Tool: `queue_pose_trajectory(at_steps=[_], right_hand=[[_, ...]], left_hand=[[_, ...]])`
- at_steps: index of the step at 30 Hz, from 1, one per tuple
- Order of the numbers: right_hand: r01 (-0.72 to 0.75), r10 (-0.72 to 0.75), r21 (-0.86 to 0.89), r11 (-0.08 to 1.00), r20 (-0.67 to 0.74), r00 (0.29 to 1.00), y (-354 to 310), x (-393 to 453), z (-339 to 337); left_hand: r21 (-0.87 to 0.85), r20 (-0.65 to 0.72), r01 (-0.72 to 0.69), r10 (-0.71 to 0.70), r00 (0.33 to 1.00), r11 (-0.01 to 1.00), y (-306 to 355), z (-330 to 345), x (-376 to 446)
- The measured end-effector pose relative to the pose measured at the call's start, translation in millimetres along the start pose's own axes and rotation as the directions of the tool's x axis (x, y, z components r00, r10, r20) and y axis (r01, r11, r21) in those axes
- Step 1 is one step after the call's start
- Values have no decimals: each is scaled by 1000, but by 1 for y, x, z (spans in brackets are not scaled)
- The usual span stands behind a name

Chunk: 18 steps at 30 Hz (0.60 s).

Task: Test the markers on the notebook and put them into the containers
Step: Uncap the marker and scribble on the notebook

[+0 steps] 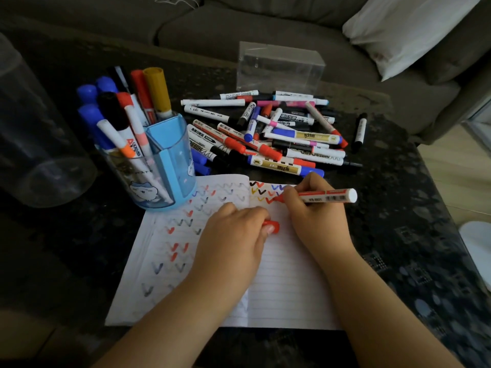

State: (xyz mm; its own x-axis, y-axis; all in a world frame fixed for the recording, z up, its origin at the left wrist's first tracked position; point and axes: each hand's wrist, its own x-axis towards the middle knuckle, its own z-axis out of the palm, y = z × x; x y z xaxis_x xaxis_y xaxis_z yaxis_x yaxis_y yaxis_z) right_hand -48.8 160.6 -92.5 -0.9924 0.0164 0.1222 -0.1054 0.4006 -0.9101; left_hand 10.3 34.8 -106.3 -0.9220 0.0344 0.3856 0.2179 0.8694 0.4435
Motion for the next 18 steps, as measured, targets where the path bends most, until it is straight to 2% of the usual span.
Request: queue_pose_trajectory(at_steps=[3, 6, 11, 14, 18], right_hand=[[-72, 75, 97, 993, -27, 997, -4, -2, -5], [-168, 175, 273, 947, -2, 985, -17, -2, -19], [-156, 90, 506, 848, 152, 984, -41, -13, -39], [-170, 111, 520, 837, 144, 983, -47, -18, -42], [-189, 135, 500, 845, 142, 981, -51, -20, -42]], left_hand=[[-151, 48, 107, -101, 994, 983, 5, -8, 1], [-381, 86, 261, -247, 965, 887, 7, -18, 5], [-595, 212, 447, -406, 889, 668, 8, -29, 13], [-633, 248, 495, -450, 858, 595, 13, -34, 13], [-614, 271, 515, -454, 849, 598, 17, -39, 13]])
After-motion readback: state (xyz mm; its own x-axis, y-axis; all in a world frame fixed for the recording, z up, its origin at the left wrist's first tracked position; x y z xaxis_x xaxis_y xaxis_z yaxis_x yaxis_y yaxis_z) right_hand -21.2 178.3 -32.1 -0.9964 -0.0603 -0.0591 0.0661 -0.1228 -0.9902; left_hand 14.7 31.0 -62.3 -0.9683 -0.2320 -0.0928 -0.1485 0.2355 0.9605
